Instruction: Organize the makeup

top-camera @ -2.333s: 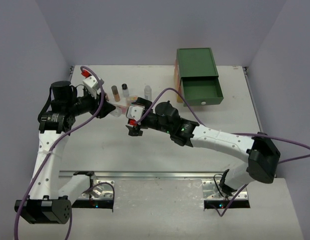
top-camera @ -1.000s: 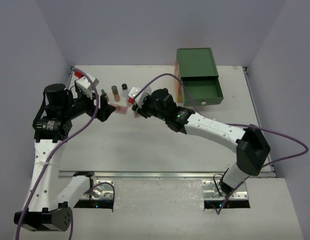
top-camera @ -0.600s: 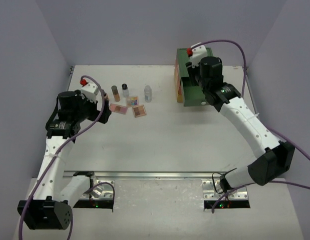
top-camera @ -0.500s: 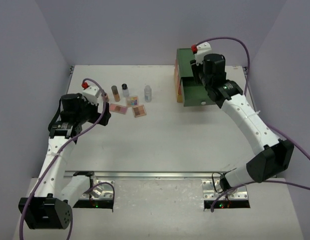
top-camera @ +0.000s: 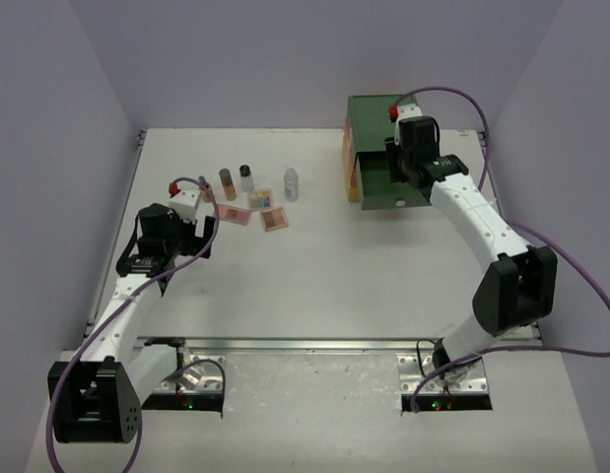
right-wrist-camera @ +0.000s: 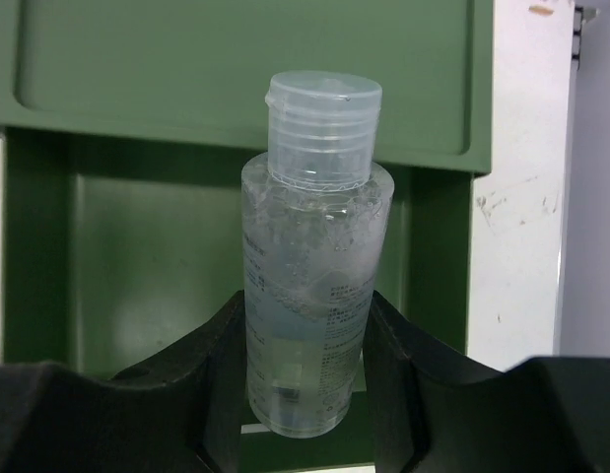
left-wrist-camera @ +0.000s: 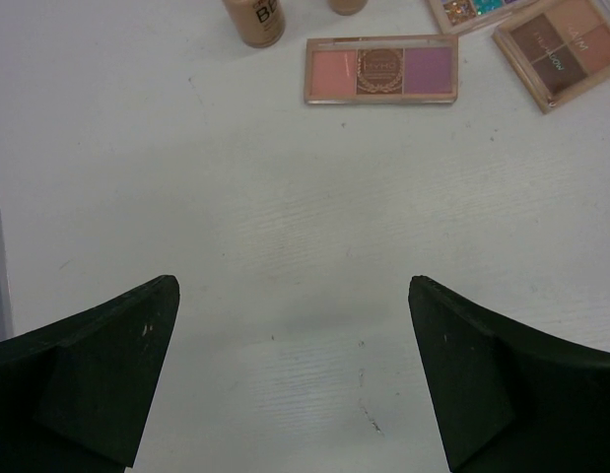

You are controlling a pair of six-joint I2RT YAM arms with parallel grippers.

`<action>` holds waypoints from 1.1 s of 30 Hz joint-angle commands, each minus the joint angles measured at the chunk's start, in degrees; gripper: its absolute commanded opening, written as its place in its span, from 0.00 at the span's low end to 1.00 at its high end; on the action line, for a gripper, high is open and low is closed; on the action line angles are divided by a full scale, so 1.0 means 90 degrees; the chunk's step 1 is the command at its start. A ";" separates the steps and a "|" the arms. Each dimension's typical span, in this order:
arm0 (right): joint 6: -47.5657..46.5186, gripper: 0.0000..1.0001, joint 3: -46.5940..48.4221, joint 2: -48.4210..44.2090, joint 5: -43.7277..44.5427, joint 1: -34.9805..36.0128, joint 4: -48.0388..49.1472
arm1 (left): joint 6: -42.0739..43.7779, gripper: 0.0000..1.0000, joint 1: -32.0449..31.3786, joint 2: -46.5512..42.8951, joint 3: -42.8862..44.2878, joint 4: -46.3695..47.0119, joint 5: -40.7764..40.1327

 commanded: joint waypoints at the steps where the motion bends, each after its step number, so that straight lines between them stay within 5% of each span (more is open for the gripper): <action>1: 0.0092 0.02 -0.0265 -0.0276 0.0114 -0.0004 0.0218 | 0.0087 1.00 0.0010 0.0010 -0.0106 0.0785 -0.0229; 20: -0.0031 0.06 -0.0736 -0.0890 0.0147 -0.0061 -0.0208 | 0.0156 1.00 0.0010 -0.0063 -0.0011 0.0771 -0.0209; 24: -0.0039 0.15 -0.0593 -0.0669 0.0132 -0.0187 -0.0294 | 0.0164 1.00 0.0010 -0.0052 0.0007 0.0775 -0.0204; 28: 0.0022 0.33 -0.0364 -0.0451 0.0048 -0.0258 -0.0515 | 0.0181 1.00 0.0010 -0.0053 0.0015 0.0748 -0.0195; 29: 0.0022 0.46 -0.0344 -0.0431 0.0038 -0.0258 -0.0524 | 0.0181 1.00 0.0010 -0.0044 0.0015 0.0757 -0.0195; 33: 0.0032 0.54 -0.0302 -0.0410 -0.0002 -0.0268 -0.0515 | 0.0162 1.00 0.0010 -0.0033 0.0045 0.0745 -0.0164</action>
